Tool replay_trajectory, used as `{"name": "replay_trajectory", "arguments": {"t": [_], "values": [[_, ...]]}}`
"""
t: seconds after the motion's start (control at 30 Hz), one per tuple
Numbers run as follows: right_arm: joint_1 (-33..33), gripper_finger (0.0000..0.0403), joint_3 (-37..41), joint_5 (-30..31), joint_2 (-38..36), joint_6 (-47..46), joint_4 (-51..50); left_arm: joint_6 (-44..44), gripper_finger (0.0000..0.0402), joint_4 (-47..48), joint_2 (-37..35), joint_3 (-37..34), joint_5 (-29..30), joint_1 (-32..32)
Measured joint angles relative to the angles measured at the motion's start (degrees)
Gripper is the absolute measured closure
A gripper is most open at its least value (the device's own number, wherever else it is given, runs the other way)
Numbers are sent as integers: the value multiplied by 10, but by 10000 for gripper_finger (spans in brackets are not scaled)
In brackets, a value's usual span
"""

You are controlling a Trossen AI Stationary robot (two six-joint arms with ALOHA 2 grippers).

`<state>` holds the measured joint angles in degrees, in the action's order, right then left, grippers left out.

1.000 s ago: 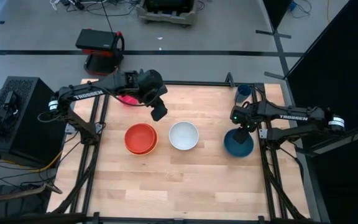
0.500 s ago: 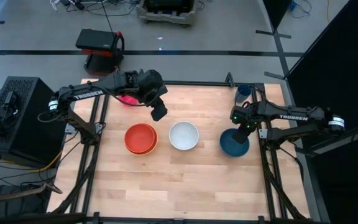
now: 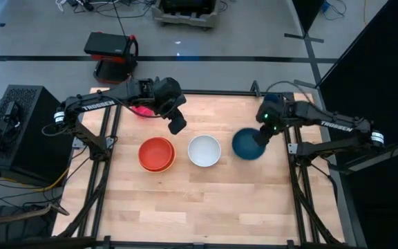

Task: Nest bowls inside each other
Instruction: Stack the dark blue bowl on the dark orange bowl

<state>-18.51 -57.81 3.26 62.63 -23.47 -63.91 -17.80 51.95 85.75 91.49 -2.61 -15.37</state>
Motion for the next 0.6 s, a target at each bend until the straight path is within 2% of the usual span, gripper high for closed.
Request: {"name": "replay_trajectory", "arguments": {"t": [0.33,0.6], "values": [[-26,402,-145,25,18,21,22,-28,188,-63,0,0,6,0],[-12,402,-165,11,53,28,15,-35,188,-77,2,0,14,0]]}}
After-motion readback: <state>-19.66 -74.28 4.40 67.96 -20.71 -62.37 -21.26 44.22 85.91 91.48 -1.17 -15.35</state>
